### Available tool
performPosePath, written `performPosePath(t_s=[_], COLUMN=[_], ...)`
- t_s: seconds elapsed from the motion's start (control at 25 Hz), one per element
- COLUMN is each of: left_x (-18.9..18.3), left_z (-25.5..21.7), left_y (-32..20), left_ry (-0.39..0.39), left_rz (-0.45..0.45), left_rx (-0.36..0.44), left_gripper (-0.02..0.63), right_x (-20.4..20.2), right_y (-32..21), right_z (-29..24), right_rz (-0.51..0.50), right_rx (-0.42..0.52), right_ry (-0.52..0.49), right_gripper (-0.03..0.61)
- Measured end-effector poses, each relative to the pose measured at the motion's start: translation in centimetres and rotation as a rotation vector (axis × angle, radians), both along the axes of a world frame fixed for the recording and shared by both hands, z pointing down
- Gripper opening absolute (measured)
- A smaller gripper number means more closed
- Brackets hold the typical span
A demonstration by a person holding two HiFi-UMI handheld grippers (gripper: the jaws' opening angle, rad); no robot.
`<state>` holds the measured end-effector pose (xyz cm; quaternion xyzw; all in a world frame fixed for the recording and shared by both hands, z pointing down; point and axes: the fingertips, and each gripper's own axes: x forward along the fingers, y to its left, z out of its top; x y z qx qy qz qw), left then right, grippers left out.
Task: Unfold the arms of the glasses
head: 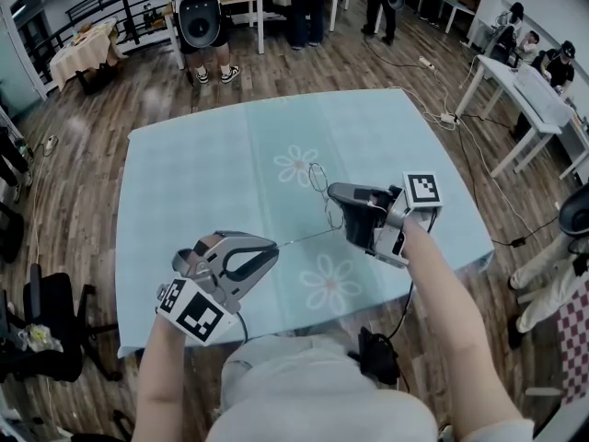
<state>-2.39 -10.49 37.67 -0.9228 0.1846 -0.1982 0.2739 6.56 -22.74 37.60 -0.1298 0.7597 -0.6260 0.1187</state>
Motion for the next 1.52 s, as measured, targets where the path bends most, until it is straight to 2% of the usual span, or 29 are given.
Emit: performPosePath(t_s=[0.2,0.48,0.56,0.72,1.04,1.16,1.36,1.52], left_x=[0.1,-0.5,-0.4,-0.3,-1.2,-1.5,-1.9,-2.0], left_z=[0.0,-0.6,-0.6,-0.3,0.0,-0.1,0.6,1.8], left_y=[0.9,0.2,0.2,-0.1,-0.8,-1.5,-2.6,-3.0], left_ry=[0.031,0.09,0.09,0.085,0.123,0.16,0.268,0.297], left_rz=[0.007,-0.046,-0.049,-0.062,-0.097,-0.129,-0.183,-0.198], left_rx=[-0.028,-0.039,-0.049,-0.054,-0.066,-0.084,-0.169,-0.192], left_gripper=[0.041,0.044,0.095,0.14,0.144,0.143,0.143,0.143], right_x=[-0.2,-0.4,-0.4,-0.4,-0.7,-0.5,-0.7,-1.3], right_y=[0.5,1.1,1.2,1.3,1.8,1.8,1.8,1.9], right_z=[0.3,-0.7,-0.9,-1.2,-1.6,-2.1,-2.2,-1.7], right_rz=[-0.008,-0.039,-0.044,-0.056,-0.079,-0.076,-0.057,-0.023], right_rx=[-0.003,0.01,0.009,0.015,0.031,0.036,0.038,0.032], right_ry=[-0.001,-0.028,-0.038,-0.051,-0.067,-0.086,-0.123,-0.171], right_gripper=[0.011,0.011,0.011,0.011,0.011,0.011,0.011,0.011])
